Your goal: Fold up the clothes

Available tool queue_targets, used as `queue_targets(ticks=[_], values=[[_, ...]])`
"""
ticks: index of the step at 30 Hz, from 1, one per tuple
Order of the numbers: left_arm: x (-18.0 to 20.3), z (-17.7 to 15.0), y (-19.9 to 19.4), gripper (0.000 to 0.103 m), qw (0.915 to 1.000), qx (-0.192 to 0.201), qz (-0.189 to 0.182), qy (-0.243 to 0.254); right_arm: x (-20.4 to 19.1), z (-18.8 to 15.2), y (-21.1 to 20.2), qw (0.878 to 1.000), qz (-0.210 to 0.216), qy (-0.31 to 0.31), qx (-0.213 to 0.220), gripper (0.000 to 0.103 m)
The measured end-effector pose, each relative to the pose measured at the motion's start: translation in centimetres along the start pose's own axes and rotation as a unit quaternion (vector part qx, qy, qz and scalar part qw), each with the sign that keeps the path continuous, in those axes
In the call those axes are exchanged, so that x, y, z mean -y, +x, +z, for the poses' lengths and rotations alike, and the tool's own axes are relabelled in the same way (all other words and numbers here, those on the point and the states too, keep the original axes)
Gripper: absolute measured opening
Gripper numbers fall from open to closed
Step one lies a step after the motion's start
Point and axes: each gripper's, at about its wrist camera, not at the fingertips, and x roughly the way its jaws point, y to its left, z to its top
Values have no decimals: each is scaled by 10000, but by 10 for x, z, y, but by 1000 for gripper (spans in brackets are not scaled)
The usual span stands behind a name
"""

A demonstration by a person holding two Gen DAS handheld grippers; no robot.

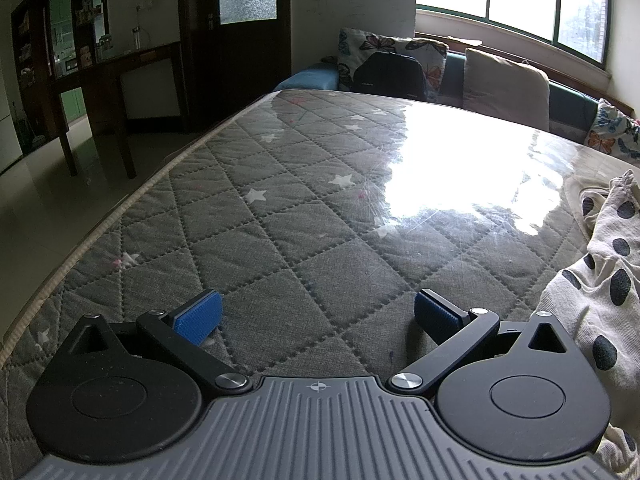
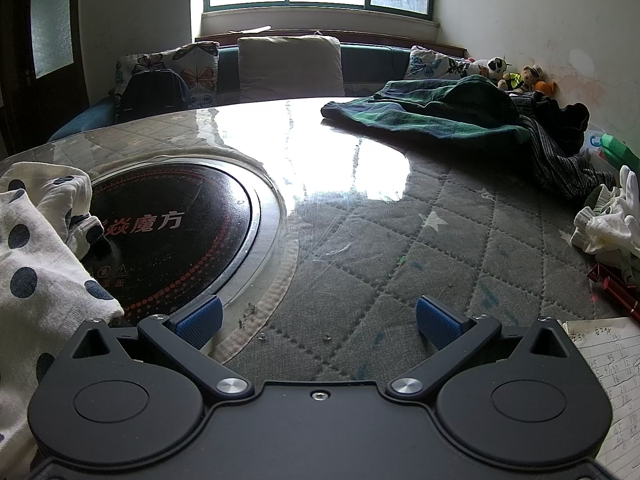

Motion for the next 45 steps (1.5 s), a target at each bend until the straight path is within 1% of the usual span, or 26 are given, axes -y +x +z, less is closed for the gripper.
queue_targets(ticks=[5,7,9,12,14,24,26,31,38,41,45], values=[[-4,0,1,103,10000,0,0,0,0,0,0,10000,0,0,0,103],[1,0,-1,103,10000,0,0,0,0,0,0,10000,0,0,0,103],[-3,0,1,103,10000,0,0,-1,0,0,0,10000,1,0,-1,103],[0,0,-1,103,10000,0,0,-1,0,0,0,10000,0,-1,0,103],[-5,0,2,103,10000,0,-1,-1,0,0,0,10000,1,0,0,103],[-3,0,0,103,10000,0,0,0,0,0,0,10000,0,0,1,103],[2,-1,-2,103,10000,0,0,-1,0,0,0,10000,1,0,1,103],[-5,0,1,103,10000,-1,0,-1,0,0,0,10000,1,1,1,103],[-5,0,1,103,10000,0,0,-1,0,0,0,10000,0,0,1,103],[2,0,-2,103,10000,0,0,-1,0,0,0,10000,0,0,1,103],[-2,0,0,103,10000,0,0,-1,0,0,0,10000,0,1,1,103]])
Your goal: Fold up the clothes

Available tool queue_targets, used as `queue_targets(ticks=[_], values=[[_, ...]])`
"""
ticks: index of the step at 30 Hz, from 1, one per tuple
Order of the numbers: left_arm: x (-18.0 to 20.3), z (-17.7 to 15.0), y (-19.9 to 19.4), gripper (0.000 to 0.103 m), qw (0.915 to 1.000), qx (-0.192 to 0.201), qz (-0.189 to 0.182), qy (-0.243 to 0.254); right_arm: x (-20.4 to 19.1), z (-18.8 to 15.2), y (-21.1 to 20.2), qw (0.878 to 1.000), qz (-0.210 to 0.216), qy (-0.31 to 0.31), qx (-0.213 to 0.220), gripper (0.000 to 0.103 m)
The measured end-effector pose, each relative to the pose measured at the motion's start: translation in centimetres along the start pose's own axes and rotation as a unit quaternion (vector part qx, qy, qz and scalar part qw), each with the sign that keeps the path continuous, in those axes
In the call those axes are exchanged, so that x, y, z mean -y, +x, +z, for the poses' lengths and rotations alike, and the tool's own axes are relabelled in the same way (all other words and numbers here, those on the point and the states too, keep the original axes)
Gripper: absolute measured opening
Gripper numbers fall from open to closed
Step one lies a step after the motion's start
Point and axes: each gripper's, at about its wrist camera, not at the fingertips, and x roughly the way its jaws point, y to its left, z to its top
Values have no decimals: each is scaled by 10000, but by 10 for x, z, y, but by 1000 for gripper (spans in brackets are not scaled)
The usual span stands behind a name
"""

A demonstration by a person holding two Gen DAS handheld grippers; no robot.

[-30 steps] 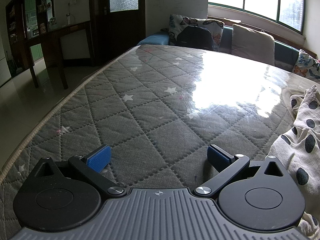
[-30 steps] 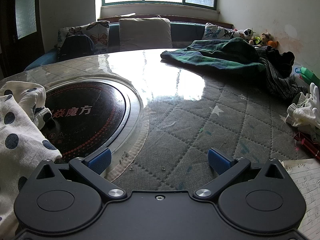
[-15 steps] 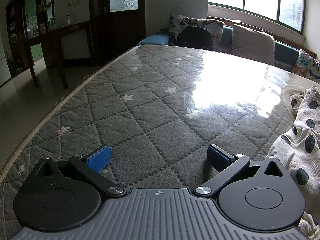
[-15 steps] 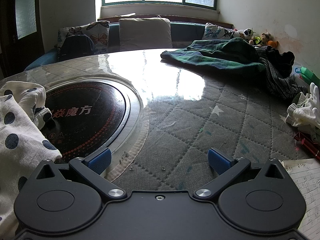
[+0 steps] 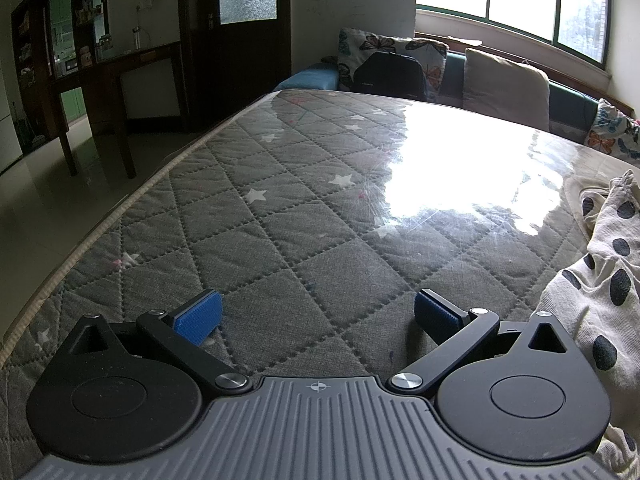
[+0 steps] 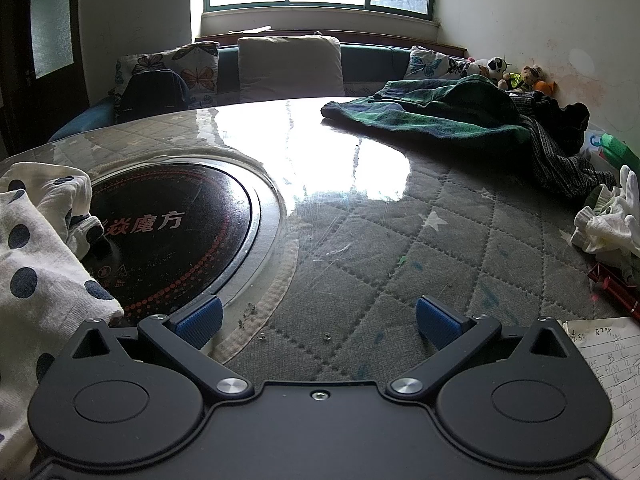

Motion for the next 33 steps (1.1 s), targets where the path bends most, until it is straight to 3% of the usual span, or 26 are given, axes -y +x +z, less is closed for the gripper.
queue_targets(ticks=[33], values=[[0,0,-1,103,10000,0,-2,-1,0,0,0,10000,1,1,1,103]])
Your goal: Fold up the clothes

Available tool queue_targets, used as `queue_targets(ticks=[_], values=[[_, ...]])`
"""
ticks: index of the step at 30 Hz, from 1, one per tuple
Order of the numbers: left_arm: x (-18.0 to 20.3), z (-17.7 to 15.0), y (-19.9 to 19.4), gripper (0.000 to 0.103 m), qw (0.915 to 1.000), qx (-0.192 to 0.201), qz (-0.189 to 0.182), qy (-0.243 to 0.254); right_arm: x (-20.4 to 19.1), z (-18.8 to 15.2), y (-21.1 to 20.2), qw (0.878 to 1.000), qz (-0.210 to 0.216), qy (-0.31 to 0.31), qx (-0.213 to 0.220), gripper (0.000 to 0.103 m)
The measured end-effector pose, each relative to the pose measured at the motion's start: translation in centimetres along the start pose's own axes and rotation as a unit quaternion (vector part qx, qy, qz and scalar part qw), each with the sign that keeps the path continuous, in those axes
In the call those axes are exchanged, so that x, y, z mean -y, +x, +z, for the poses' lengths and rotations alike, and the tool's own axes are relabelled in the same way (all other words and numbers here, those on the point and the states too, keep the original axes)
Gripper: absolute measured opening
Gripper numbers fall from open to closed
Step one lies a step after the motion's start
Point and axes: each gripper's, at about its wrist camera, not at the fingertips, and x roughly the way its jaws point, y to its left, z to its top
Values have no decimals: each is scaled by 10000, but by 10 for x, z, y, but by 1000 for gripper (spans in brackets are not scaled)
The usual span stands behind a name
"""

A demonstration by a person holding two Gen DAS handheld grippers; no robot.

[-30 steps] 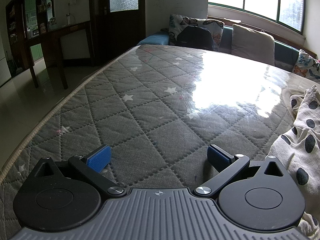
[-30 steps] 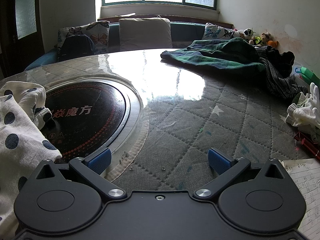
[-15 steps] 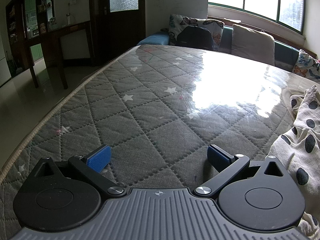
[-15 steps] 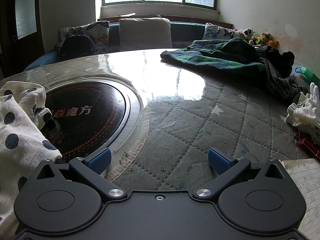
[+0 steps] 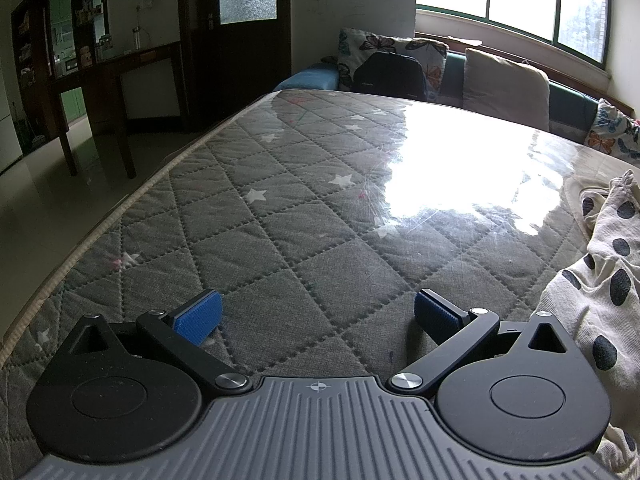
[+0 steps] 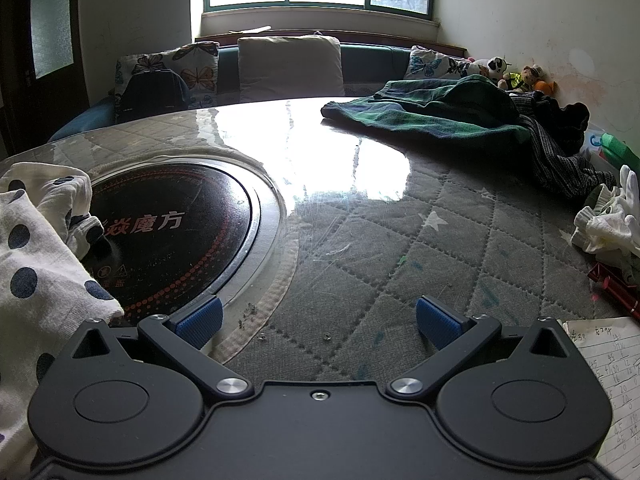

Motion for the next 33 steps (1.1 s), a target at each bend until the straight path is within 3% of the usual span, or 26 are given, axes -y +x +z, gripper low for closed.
queue_targets(ticks=[33], values=[[5,-1,-3,103,10000,1,-1,0,0,0,0,10000,0,3,0,103]])
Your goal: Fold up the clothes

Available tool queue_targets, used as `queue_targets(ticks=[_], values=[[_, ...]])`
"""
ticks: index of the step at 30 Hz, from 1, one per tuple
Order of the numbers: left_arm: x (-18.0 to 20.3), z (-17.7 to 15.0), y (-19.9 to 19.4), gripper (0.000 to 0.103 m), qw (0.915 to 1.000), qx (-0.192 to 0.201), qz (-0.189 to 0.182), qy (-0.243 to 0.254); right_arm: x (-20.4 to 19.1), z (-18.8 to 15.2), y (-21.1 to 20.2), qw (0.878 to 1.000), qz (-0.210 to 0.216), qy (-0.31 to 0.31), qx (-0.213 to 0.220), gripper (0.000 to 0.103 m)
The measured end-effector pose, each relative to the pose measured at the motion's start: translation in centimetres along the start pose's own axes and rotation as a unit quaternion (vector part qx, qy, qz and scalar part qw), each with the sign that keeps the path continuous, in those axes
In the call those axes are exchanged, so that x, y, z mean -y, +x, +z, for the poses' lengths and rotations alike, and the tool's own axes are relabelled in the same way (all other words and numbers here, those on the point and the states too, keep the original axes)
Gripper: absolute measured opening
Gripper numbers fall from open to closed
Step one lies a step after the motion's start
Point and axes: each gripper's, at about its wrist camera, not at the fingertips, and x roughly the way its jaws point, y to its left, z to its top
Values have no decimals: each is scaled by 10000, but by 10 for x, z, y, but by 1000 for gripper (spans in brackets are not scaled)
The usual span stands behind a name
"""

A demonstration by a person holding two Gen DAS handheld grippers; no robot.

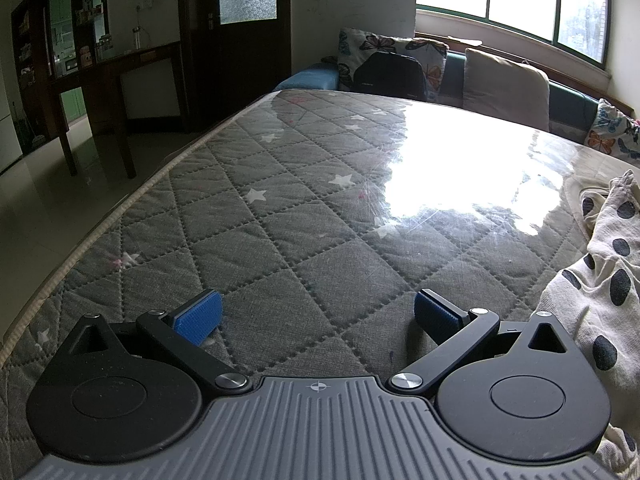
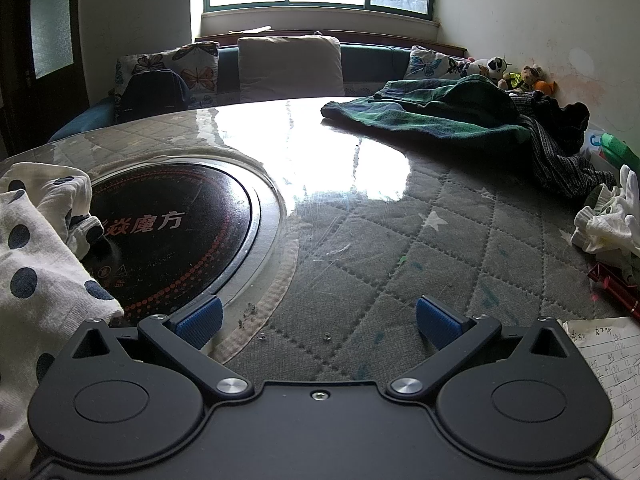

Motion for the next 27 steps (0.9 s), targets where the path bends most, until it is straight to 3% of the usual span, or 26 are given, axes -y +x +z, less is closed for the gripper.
queue_targets(ticks=[27], values=[[1,-1,-1,103,10000,1,1,1,0,0,0,10000,2,1,1,103]])
